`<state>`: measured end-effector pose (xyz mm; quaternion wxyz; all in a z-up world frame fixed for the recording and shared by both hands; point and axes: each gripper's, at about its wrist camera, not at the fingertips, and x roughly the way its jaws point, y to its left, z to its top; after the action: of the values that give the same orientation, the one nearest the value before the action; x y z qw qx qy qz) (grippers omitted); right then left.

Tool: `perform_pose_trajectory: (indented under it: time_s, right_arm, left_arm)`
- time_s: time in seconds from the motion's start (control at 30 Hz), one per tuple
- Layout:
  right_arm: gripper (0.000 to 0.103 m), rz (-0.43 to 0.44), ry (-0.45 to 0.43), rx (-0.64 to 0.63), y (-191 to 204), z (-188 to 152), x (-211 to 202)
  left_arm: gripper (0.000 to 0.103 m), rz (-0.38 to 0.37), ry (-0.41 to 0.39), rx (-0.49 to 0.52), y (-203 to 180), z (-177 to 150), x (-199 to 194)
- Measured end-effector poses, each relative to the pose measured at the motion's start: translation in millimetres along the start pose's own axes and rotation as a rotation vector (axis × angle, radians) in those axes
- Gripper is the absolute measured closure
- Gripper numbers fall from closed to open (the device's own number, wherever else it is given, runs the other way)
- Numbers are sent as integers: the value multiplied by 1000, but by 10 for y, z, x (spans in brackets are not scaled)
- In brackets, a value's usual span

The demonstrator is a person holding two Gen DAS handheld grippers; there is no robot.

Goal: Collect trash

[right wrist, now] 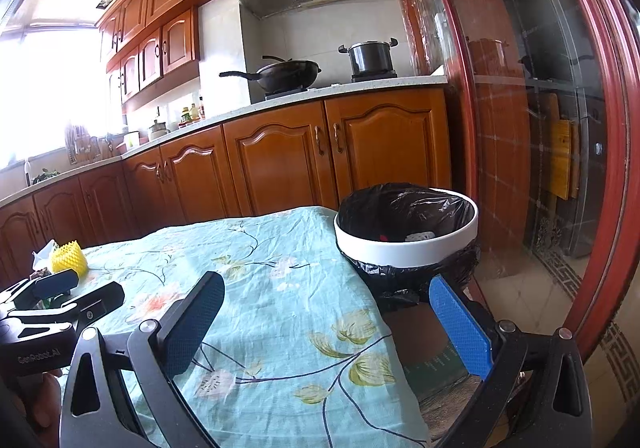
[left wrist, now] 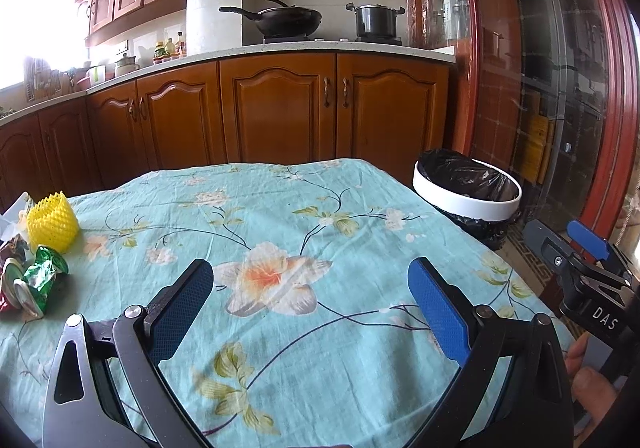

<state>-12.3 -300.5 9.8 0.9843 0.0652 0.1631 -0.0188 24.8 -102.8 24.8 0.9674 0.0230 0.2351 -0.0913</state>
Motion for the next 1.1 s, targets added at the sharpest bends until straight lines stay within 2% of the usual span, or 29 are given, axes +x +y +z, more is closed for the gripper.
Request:
perform_pose_trajectory:
  time_s: [1.1]
  right_arm:
    - [0, 18, -4, 0, 21, 50, -11]
  left_arm:
    - [3, 1, -19, 16, -31, -2, -22]
